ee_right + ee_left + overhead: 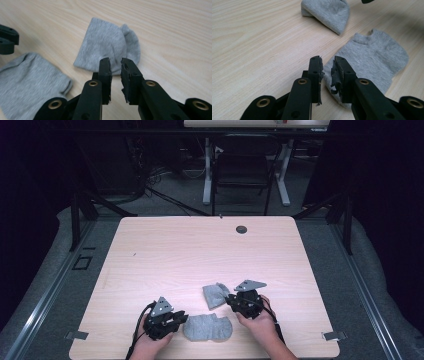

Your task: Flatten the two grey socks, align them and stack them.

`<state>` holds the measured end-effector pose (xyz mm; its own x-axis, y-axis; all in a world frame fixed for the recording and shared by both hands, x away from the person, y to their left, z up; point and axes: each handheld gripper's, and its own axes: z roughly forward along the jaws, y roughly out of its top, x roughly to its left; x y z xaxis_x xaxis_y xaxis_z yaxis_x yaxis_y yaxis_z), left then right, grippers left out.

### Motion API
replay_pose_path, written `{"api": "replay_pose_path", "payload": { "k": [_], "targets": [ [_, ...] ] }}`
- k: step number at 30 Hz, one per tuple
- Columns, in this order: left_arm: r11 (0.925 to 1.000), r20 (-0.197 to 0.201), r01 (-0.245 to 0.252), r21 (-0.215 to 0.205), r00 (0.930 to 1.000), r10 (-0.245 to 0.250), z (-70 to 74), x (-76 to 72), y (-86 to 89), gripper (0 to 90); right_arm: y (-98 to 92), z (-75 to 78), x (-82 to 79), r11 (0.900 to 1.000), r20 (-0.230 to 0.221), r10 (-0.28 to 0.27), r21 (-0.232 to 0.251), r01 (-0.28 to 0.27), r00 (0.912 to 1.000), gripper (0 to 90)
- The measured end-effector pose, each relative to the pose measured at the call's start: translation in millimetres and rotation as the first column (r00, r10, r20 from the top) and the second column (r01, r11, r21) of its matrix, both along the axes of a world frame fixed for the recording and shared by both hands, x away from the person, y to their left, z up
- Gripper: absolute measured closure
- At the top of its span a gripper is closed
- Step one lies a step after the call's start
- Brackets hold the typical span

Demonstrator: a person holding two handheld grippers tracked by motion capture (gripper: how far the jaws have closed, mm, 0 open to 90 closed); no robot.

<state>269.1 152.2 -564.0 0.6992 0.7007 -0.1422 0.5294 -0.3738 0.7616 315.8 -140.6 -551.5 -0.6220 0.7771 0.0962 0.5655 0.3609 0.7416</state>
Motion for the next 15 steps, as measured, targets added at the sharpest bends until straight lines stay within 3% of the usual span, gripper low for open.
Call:
{"api": "replay_pose_path", "payload": {
  "k": [6, 10, 15],
  "targets": [
    [0.9998, 0.0, -0.021, -0.006, 0.9998, 0.021, 0.1, 3.9, 4.4, 74.8, 5.6, -1.4, 13.7, 1.0, -0.008, 0.0, 0.013, 0.0, 1.0, 72.4],
    [0.9997, -0.001, -0.023, -0.006, 0.9997, 0.023, 0.4, 5.1, 6.5, 73.5, 10.6, -7.3, 21.3, 1.0, -0.044, 0.009, 0.001, -0.009, 0.999, 67.8],
    [0.9997, -0.001, -0.025, -0.004, 0.9997, 0.025, 0.0, 5.3, 6.6, 73.1, 15.1, -13.0, 23.2, 1.0, -0.057, 0.003, -0.017, -0.004, 0.9984, 77.5]
  ]
}}
